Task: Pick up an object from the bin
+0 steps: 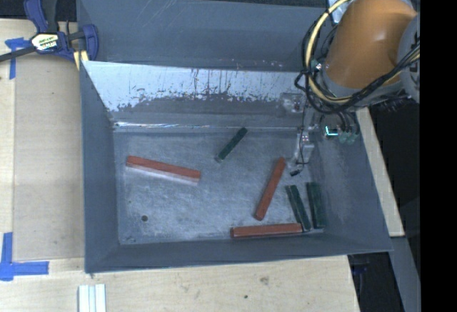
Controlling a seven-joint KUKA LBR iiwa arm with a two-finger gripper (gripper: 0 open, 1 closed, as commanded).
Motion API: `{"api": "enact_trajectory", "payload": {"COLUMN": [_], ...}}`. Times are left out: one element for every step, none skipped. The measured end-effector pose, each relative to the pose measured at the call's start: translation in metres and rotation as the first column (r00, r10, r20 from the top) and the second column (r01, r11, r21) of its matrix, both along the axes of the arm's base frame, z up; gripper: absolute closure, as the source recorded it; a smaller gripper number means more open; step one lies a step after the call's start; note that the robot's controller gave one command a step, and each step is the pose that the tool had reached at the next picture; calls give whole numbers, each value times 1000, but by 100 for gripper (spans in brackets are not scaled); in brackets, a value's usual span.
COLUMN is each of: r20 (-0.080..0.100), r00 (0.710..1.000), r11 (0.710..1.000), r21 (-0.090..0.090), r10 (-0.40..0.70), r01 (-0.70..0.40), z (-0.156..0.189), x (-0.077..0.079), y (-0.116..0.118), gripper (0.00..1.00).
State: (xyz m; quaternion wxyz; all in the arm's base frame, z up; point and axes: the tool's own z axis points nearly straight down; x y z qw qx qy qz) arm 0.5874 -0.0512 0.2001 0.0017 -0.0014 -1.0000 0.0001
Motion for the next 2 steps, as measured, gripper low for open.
{"api": "enact_trajectory", "payload": {"r20": [-1,4], "r00": [971,831], "r11": [971,831], "r21": [1,0], "r10": [238,557], "r01": [-238,-557], "z": [-109,-131], "x": [-37,-50], "y": [0,0], "gripper": [0,0]}}
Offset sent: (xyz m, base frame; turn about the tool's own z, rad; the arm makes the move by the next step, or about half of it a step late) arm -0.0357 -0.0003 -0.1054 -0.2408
